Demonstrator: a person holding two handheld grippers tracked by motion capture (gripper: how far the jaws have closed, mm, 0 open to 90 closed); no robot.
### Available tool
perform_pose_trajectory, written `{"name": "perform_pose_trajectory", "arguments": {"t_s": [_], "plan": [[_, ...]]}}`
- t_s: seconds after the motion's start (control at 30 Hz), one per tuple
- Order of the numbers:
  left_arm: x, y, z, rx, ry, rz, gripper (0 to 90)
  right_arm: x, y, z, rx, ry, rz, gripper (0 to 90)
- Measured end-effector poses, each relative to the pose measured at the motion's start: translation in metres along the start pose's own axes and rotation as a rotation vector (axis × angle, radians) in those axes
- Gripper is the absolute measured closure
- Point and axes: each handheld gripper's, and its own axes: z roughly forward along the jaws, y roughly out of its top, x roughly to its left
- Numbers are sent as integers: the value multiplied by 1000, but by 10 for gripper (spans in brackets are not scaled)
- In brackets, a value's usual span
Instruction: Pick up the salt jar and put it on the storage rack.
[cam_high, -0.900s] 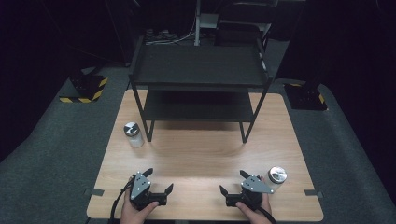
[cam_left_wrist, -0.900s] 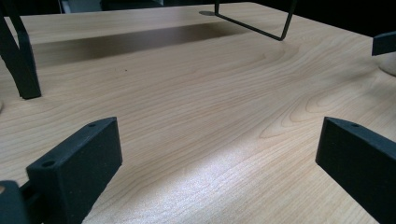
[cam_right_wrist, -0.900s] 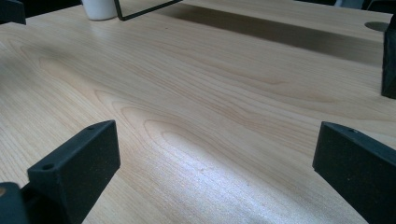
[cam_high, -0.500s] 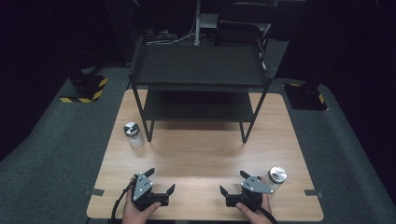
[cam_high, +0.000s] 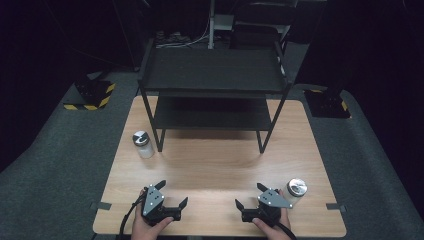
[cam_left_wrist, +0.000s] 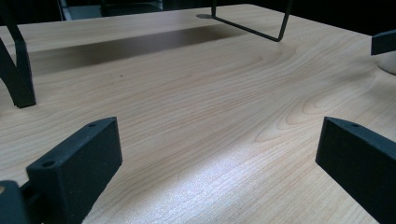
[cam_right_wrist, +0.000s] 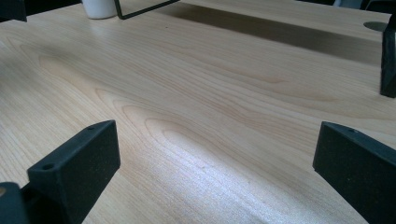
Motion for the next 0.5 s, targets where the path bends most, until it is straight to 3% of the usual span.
{"name": "perform_pose_trajectory", "arguments": {"t_s": [0.33, 0.4, 0.5], "plan": [[-1, 1, -3, -31, 21, 2, 5, 1, 0, 0, 0, -3, -2, 4], [-2, 4, -8, -56, 28, 24, 5, 1, 0, 0, 1, -3, -4, 4], [-3, 9, -13, -92, 52, 6, 5, 1, 0, 0, 0, -2, -8, 4]]}}
